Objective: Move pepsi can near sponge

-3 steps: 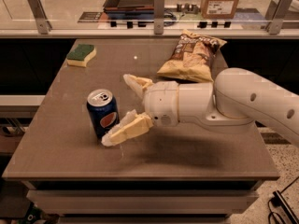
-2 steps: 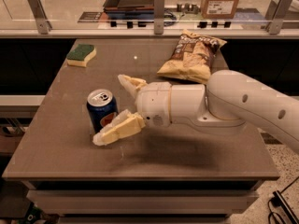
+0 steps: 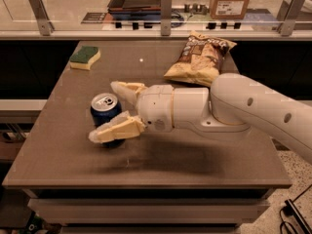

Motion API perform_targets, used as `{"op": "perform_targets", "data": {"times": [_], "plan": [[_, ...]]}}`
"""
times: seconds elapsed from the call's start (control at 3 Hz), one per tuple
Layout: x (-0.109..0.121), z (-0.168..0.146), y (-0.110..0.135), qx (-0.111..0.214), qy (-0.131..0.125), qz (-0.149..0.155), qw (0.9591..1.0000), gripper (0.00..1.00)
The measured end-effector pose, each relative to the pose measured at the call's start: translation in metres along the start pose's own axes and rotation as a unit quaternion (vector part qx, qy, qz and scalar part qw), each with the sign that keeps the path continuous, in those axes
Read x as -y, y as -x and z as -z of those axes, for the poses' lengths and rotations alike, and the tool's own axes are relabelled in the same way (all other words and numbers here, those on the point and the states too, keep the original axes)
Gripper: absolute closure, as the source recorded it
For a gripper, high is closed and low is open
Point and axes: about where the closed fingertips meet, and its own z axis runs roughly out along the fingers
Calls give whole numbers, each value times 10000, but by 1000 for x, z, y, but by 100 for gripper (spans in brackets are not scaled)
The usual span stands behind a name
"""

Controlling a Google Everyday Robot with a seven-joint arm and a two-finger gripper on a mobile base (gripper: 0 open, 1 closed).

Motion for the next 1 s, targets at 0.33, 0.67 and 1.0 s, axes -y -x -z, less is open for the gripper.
{"op": "perform_targets", "data": {"times": [0.33, 0.67, 1.0], "plan": [[-1, -1, 1, -3, 13, 12, 10000, 40], [-3, -3, 2, -6, 30, 28, 10000, 64], [-4, -4, 4, -8, 46, 43, 10000, 87]]}}
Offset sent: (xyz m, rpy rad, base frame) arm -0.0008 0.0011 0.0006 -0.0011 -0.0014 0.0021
